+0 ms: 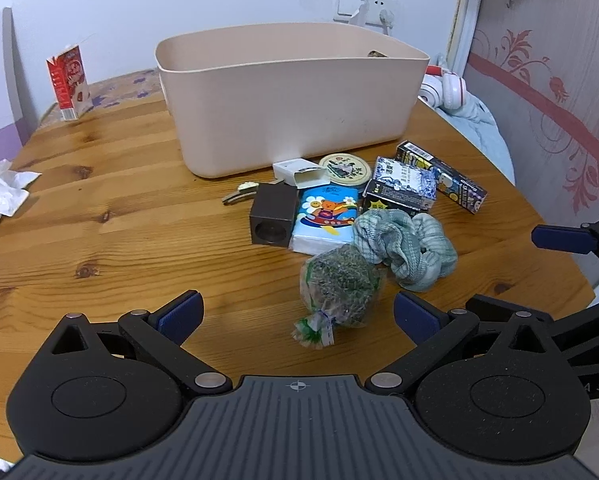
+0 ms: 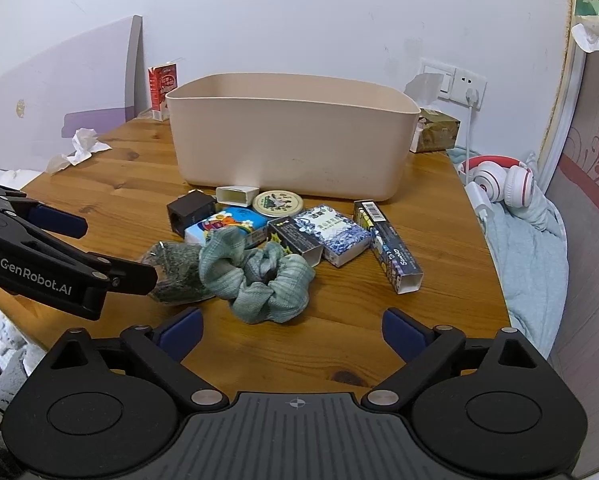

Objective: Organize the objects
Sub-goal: 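Reach the left tool to the green mesh bag while the right tool reaches the scrunchie, then grasp the mesh bag with the left tool while the right tool grasps the green scrunchie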

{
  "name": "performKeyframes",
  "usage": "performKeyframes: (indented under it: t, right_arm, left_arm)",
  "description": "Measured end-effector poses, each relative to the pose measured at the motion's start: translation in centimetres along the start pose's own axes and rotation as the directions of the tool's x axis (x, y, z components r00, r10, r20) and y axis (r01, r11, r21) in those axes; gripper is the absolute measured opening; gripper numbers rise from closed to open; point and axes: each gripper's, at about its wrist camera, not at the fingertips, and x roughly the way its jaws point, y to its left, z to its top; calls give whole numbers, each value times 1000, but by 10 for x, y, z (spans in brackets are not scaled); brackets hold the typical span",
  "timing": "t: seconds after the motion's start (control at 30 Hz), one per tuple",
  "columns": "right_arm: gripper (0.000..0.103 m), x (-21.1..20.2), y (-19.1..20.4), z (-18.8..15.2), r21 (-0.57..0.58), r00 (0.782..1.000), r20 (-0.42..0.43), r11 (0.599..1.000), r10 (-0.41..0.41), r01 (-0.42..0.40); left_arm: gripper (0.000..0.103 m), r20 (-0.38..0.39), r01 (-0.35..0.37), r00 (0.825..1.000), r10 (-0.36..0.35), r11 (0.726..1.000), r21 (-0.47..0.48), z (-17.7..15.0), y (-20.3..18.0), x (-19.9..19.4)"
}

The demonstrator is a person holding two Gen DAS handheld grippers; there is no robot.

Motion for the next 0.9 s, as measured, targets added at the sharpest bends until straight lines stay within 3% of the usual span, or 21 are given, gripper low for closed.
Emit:
performKeyframes:
  t: [0.53, 0.7, 0.9]
  right_arm:
    - [94, 24, -2, 7, -25, 999, -18, 999, 42, -43]
    - [93, 43, 3, 11, -68, 998, -40, 996, 54, -57]
    - [87, 58, 7, 13, -84, 996, -52, 993, 73, -77]
  left_arm:
    - [98, -33, 15, 999, -14, 1000, 27, 8, 0, 23]
    - [84, -71, 40, 997, -38, 999, 35, 11, 2, 38]
    - [75, -96, 55, 994, -53, 998, 20, 14, 7, 49]
